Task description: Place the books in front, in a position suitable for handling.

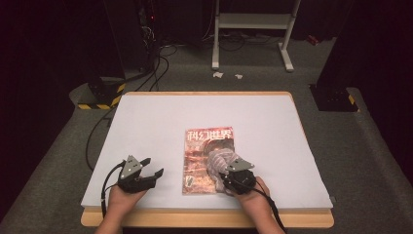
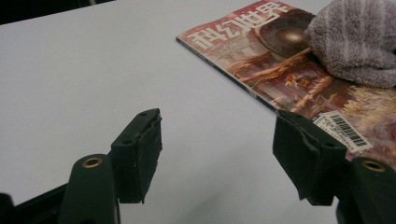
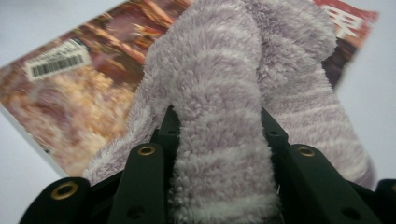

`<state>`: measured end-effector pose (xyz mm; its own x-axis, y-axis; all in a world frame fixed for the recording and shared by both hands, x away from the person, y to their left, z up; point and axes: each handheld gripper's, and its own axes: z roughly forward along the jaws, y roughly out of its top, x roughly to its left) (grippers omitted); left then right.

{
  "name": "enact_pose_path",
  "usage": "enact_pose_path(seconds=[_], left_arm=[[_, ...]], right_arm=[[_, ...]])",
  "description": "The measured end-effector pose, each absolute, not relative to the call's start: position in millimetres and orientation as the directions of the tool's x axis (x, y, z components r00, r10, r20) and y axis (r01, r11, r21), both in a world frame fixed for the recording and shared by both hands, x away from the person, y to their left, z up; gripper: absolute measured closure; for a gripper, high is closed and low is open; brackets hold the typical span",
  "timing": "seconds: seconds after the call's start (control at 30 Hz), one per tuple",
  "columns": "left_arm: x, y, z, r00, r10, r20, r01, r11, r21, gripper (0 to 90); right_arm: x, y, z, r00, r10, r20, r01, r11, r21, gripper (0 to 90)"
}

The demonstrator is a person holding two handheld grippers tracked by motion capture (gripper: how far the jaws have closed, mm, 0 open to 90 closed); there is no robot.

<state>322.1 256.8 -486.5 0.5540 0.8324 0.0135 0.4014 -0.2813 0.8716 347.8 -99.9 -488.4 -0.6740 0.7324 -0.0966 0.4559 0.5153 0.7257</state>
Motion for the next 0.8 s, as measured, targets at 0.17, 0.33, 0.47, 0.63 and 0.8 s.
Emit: enact_pose_path(seconds=[0.17,0.33,0.47,0.63,0.8], left_arm=[[312.1,271.5,-486.9,0.519,0.855,0.009,0.414,-0.261,0.872,32.9],[301.2,285.3,-487.2,0.484,0.875,0.007,0.425,-0.242,0.872,33.0],[295.2,292.8,-486.9,0.462,0.887,0.005,0.430,-0.229,0.874,33.0],[285.5,303.4,-487.1,0.429,0.903,0.005,0.439,-0.213,0.873,33.0],[279.6,308.6,-487.9,0.411,0.911,0.006,0.447,-0.207,0.871,33.0]], right_arm=[[349.4,-78.5,-488.7,-0.720,0.687,-0.098,0.422,0.546,0.724,63.6],[348.6,-58.1,-489.1,-0.759,0.643,-0.104,0.388,0.574,0.721,63.4],[348.1,-46.5,-489.3,-0.780,0.618,-0.103,0.370,0.588,0.719,63.4],[346.5,-25.3,-489.5,-0.816,0.569,-0.101,0.336,0.610,0.718,63.3],[341.5,-9.7,-489.6,-0.845,0.526,-0.095,0.307,0.624,0.719,63.1]])
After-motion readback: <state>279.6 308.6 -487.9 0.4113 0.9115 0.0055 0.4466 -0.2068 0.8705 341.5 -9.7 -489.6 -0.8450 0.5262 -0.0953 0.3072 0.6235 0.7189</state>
